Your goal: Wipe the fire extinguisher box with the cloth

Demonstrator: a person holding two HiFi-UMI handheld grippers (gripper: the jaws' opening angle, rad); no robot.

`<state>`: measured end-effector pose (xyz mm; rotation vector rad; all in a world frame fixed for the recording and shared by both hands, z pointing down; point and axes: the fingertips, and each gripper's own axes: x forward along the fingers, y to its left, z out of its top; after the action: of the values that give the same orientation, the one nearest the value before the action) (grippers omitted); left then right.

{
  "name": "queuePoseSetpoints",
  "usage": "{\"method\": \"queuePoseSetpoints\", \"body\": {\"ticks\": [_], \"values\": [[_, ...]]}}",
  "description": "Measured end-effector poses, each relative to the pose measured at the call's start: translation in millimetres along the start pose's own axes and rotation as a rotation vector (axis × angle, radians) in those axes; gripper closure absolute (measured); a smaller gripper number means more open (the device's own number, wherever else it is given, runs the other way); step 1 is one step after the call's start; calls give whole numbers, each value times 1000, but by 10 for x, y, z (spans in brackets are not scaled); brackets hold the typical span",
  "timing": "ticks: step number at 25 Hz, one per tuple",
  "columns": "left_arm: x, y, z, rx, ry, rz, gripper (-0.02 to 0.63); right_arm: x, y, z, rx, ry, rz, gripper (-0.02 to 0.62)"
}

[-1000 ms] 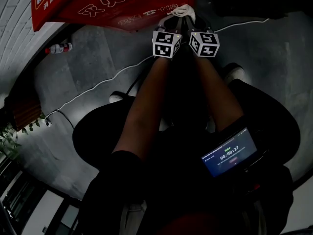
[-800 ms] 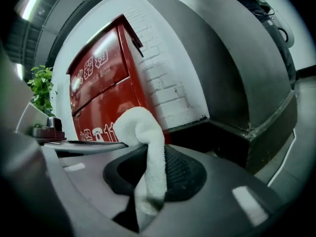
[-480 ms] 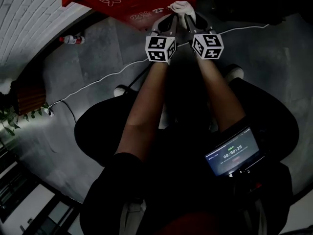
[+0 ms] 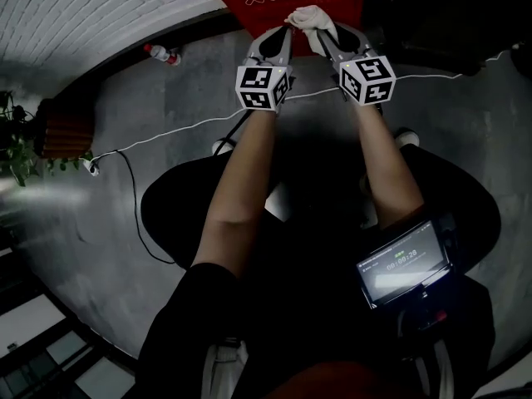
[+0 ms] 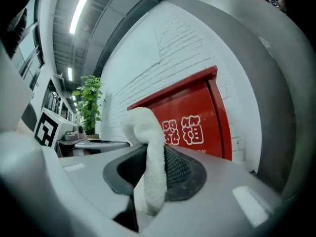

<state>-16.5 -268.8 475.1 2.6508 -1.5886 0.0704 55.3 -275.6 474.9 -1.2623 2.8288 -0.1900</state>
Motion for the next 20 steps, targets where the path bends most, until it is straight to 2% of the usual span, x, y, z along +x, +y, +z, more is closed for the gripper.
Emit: {"method": "queuePoseSetpoints", "body": {"ticks": [4, 8, 10, 15, 20], "values": [[-383, 157, 518, 11, -35, 18, 604, -111, 313, 446, -13, 31, 24, 503], [-712, 167, 953, 27, -79, 18, 604, -244, 628, 789, -2, 18, 88, 504], [-867, 101, 1141, 2, -109, 5, 604, -329, 742, 921, -16, 9, 114, 505], [-1260, -273, 1250, -39, -100, -77, 604, -654, 968, 1166, -58, -15, 141, 503], [-1421, -624, 1272, -71, -134, -197, 603, -917, 1134, 1159, -56, -53, 163, 503]]}}
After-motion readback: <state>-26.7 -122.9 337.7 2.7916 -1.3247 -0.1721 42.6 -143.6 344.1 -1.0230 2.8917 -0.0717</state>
